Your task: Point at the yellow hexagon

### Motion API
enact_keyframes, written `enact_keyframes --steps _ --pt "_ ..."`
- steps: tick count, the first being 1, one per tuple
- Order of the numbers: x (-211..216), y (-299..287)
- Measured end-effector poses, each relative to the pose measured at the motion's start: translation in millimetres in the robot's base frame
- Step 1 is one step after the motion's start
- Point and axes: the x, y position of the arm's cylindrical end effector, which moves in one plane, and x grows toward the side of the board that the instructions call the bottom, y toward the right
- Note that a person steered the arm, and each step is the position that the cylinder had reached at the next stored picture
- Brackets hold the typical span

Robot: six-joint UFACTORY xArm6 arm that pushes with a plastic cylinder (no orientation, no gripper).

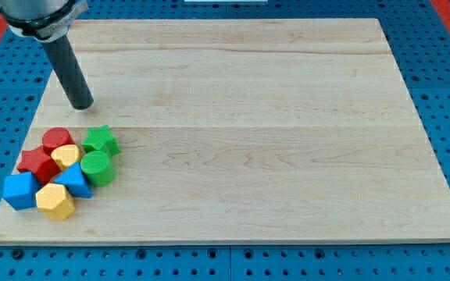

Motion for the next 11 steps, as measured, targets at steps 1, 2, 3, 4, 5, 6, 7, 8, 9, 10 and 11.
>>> enact_keyframes --steps 1,2,3,4,5,6,7,8,9,10,11 --pt "-7 24" --pt "-9 77" --pt "-3 120" --pt "30 150" --pt "83 151" --pt "145 151" --pt "188 130" --pt "193 97" --pt "191 76" --pt "189 54" --pt "179 56"
